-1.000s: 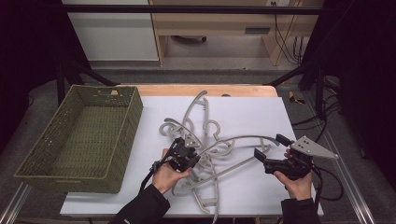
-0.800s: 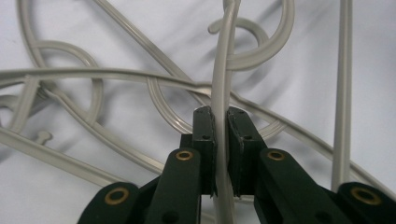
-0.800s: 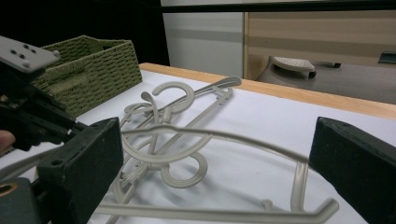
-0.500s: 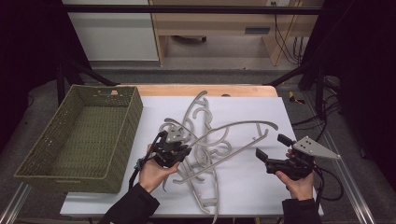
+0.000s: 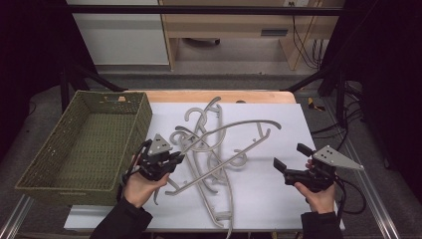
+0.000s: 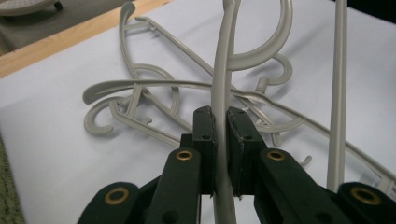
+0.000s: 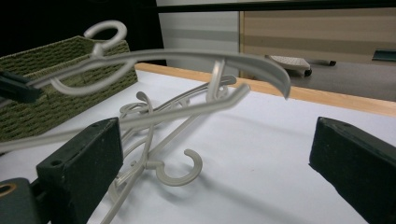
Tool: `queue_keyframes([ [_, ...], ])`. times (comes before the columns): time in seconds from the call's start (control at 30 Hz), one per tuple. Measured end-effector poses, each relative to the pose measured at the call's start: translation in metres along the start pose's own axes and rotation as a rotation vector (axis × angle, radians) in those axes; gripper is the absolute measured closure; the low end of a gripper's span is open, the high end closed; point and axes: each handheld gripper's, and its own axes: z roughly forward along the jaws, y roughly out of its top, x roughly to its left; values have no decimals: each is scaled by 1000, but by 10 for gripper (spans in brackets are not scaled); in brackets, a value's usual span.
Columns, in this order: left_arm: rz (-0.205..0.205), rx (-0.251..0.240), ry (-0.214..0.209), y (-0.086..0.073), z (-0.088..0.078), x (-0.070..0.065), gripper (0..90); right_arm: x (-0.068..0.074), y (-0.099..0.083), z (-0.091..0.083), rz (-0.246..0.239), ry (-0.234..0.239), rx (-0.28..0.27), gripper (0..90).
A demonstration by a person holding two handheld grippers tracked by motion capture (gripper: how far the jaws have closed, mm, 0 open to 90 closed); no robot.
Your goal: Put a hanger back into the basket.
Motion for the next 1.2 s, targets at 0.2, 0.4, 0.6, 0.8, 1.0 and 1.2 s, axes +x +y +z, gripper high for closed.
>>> queue_keyframes([
  [0.2,20,-24,8,3,-20,1,826,0,0,0,-2,0,1,29],
  [0.4,9,-58,22,6,-37,12,825,0,0,0,-6,-1,5,29],
  [0.6,15,-65,46,8,-49,27,826,0,-1,1,-5,-2,7,28],
  [0.8,15,-60,82,13,-64,47,826,1,-2,2,-5,-1,13,28],
  [1.0,11,-58,126,22,-77,70,826,1,-2,3,-4,-3,15,29],
  [1.2,-18,-67,148,24,-90,94,826,1,-2,4,-7,-3,16,28],
])
